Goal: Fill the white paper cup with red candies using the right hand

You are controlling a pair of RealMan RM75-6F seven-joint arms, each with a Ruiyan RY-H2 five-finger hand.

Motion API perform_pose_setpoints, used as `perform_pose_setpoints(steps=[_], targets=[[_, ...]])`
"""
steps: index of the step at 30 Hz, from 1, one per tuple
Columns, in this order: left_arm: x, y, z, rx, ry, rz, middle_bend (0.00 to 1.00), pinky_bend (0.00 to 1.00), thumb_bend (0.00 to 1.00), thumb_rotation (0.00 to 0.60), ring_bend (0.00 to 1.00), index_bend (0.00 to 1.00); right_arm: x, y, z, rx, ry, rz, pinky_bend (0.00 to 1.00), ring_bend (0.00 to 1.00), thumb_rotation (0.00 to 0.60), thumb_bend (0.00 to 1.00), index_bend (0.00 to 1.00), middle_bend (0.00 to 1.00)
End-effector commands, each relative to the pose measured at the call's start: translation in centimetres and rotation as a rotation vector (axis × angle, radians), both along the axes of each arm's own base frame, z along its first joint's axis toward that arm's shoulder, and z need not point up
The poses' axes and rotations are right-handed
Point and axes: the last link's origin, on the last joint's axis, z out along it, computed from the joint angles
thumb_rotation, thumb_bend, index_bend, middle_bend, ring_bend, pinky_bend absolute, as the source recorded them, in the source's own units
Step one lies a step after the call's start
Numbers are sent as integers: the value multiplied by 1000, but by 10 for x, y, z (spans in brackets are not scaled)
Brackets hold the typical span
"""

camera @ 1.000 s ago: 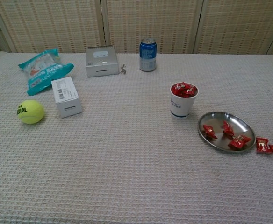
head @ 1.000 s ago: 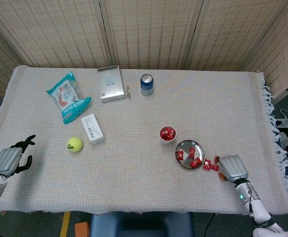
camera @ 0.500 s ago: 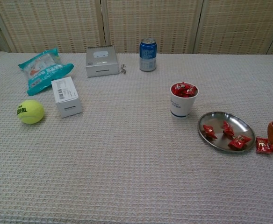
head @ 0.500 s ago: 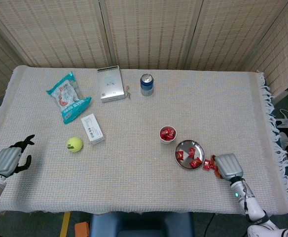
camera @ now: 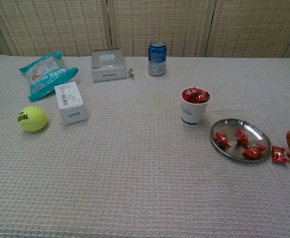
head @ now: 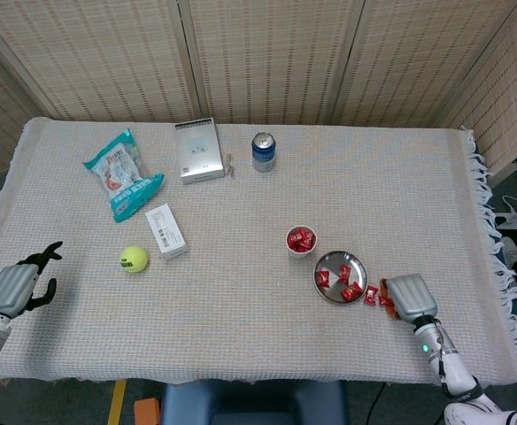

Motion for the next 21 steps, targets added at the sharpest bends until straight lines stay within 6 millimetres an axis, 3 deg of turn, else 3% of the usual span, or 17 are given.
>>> perform_pose_setpoints(steps=[1, 7, 12, 17, 21], targets=[[0, 0, -1, -2, 1, 0, 211, 328, 608, 600, 192, 0, 8, 0, 12, -35, -44, 14, 1000, 853, 600, 239, 563, 837], [1, 0, -2, -5, 3, -1, 211, 328, 607, 600, 192, 0, 42, -17, 36, -91, -149, 72, 1000, 853, 600, 240, 568, 837], [1, 0, -1, 0, 2, 0, 212, 329, 608, 600, 192, 0, 88, -45, 41, -131, -237, 159, 1000, 869, 600, 240, 583, 837], [1, 1, -2, -2, 5, 2, 212, 329, 608, 600, 192, 0, 131, -75, 22, -164, -297, 212, 1000, 871, 600, 239, 582, 837], [1, 1, -3, -4, 7, 0, 211, 329, 608, 600, 192, 0, 152, -94, 0, -158, -296, 219, 1000, 871, 600, 240, 582, 837]])
